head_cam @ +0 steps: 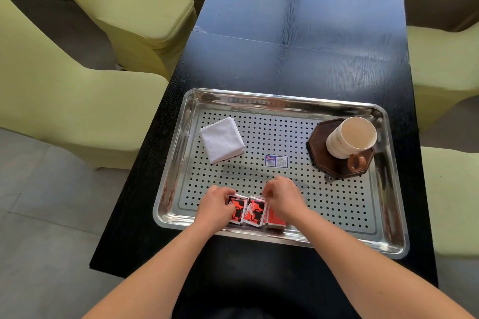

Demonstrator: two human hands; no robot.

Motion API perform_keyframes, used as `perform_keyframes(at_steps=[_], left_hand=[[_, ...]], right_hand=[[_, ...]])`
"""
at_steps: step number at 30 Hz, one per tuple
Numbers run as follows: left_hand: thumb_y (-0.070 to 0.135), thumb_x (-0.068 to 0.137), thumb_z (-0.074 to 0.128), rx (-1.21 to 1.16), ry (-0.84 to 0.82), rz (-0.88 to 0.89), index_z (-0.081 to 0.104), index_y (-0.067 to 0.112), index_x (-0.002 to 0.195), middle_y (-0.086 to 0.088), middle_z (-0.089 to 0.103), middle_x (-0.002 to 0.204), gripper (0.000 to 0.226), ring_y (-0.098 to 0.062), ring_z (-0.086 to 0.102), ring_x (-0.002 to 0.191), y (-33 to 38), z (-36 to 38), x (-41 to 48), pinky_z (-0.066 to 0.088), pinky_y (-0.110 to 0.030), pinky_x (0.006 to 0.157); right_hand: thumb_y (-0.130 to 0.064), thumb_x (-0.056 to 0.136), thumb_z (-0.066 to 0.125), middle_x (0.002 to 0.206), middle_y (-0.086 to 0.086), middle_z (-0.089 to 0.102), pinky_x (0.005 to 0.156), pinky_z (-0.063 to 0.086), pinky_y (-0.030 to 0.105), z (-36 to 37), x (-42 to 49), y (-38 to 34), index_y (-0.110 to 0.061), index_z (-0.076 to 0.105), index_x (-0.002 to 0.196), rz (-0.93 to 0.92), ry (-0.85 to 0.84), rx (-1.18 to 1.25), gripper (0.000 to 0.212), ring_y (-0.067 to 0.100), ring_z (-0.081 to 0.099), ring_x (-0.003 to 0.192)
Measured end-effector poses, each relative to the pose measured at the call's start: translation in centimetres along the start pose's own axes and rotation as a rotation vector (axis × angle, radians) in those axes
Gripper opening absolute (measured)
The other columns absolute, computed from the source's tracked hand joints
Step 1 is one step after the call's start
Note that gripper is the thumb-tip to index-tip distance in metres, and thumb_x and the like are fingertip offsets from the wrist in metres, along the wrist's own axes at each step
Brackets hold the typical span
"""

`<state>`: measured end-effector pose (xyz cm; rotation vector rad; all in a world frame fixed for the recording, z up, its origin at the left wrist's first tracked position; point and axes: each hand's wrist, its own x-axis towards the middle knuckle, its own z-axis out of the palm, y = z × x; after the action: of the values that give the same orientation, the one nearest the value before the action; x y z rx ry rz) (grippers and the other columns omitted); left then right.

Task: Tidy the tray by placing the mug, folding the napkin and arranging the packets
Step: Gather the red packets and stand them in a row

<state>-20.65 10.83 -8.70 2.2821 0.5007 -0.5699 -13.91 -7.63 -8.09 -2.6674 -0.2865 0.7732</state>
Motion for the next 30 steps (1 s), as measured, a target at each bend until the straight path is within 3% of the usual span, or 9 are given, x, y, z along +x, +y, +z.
perform_keyframes(at_steps=[4,7,10,16,23,30], left_hand=[[0.021,0.09,0.064,0.03,-0.003,-0.004,0.059,0.027,0.131,0.0,0.05,0.116,0.042,-0.014,0.055,0.098,0.2,0.1,-0.1,0.053,-0.033,0.09],[0.045,0.082,0.07,0.233,0.042,0.097,0.046,0.042,0.135,0.004,0.039,0.122,0.058,-0.013,0.044,0.111,0.5,0.2,-0.8,0.049,-0.032,0.09],[0.065,0.073,0.069,0.45,0.003,0.271,0.034,0.051,0.139,0.003,0.031,0.136,0.077,-0.018,0.031,0.127,1.0,1.2,-1.3,0.04,-0.037,0.101],[0.048,0.081,0.073,0.524,0.01,0.279,0.047,0.043,0.137,-0.001,0.037,0.135,0.062,-0.022,0.034,0.125,1.7,2.6,-1.2,0.046,-0.037,0.095],[0.049,0.082,0.073,0.492,0.022,0.306,0.046,0.044,0.138,0.002,0.038,0.139,0.063,-0.019,0.032,0.129,0.9,2.5,-1.5,0.045,-0.035,0.096],[0.048,0.081,0.074,0.478,0.032,0.287,0.048,0.043,0.137,0.003,0.037,0.138,0.061,-0.019,0.031,0.129,1.1,2.7,-1.4,0.043,-0.037,0.098]], right_hand=[[-0.019,0.094,0.064,0.113,-0.001,0.062,0.094,0.05,0.038,0.1,-0.6,0.7,-0.022,0.072,0.11,0.029,-0.001,-0.007,0.017,0.021,0.055,0.113],[-0.02,0.094,0.064,0.112,-0.003,0.063,0.09,0.049,0.036,0.3,-1.0,0.6,-0.024,0.069,0.113,0.013,0.016,-0.059,0.02,0.02,0.053,0.112],[-0.016,0.093,0.062,0.108,-0.003,0.065,0.085,0.046,0.035,0.2,-1.0,0.4,-0.025,0.07,0.11,0.029,0.022,-0.079,0.021,0.02,0.053,0.109],[-0.023,0.092,0.065,0.104,-0.003,0.064,0.084,0.048,0.036,0.3,-1.1,0.3,-0.028,0.073,0.101,0.067,0.004,-0.082,0.013,0.021,0.052,0.106],[-0.029,0.09,0.07,0.098,-0.004,0.067,0.085,0.051,0.038,0.2,-1.2,1.2,-0.027,0.075,0.086,0.139,-0.015,0.079,0.006,0.018,0.053,0.106],[-0.028,0.093,0.064,0.103,-0.006,0.066,0.088,0.047,0.036,0.8,-1.3,0.9,-0.028,0.075,0.095,0.052,0.042,-0.013,0.011,0.019,0.053,0.104]])
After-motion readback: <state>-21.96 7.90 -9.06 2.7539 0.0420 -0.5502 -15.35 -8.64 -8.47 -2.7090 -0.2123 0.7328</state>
